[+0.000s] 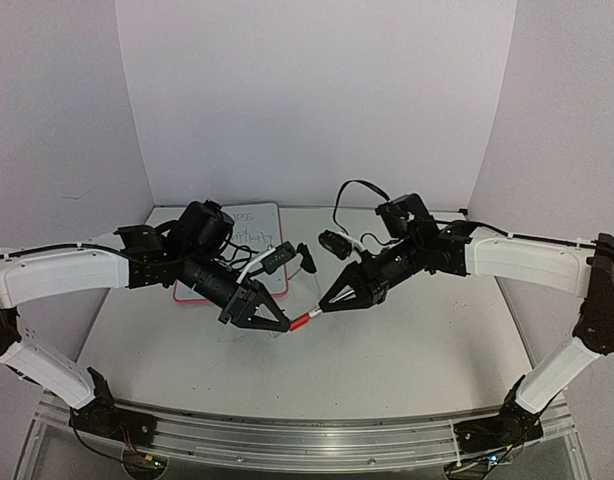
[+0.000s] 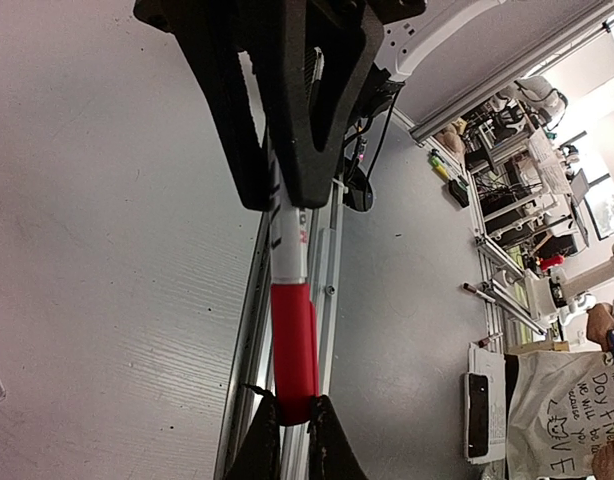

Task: Write a sentence on the whiteboard
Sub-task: Insert the pen cap into the whiteboard marker, then put down the whiteboard marker at the center of the board.

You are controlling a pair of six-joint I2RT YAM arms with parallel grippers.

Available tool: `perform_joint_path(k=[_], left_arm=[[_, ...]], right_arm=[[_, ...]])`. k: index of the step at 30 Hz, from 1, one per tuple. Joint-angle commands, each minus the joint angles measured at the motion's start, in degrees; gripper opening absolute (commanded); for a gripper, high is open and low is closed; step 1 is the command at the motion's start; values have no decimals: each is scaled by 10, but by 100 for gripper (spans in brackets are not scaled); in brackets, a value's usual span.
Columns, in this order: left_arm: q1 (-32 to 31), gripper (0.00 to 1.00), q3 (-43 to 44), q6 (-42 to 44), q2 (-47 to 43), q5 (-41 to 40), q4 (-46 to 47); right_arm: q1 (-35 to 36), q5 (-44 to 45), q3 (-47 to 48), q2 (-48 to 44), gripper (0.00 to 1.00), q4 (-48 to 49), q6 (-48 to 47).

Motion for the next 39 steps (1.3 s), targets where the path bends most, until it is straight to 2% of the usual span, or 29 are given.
perform_joint_path(k=[1, 10, 13, 14, 18, 21, 27, 29, 33, 39], left_arm=[[1, 0, 54, 1, 16, -54, 114], [1, 0, 86, 7, 35, -69, 144], [1, 1, 89, 15, 35, -86, 117], [2, 6, 87, 19, 32, -101, 102], [15, 36, 72, 25, -4, -184, 36], [55, 52, 63, 10, -41, -240, -7], [155, 69, 48, -39, -107, -384, -55], [192, 72, 47, -50, -110, -408, -72], [291, 75, 10, -92, -109, -406, -62], [382, 81, -78, -165, -134, -417, 8]], right_arm=[[26, -9, -2, 4, 0, 37, -2], [32, -2, -6, 6, 0, 40, -4], [30, 54, -8, -14, 0, 37, -8], [25, 74, -7, -22, 0, 35, -7], [-35, 147, -18, -73, 0, 25, 6], [-97, 209, -25, -111, 0, 0, 5], [-161, 364, -21, -96, 0, -45, 0], [-173, 405, -17, -71, 0, -44, -3], [-192, 470, 7, 11, 0, -24, -16], [-234, 458, 16, 115, 2, 82, 11]])
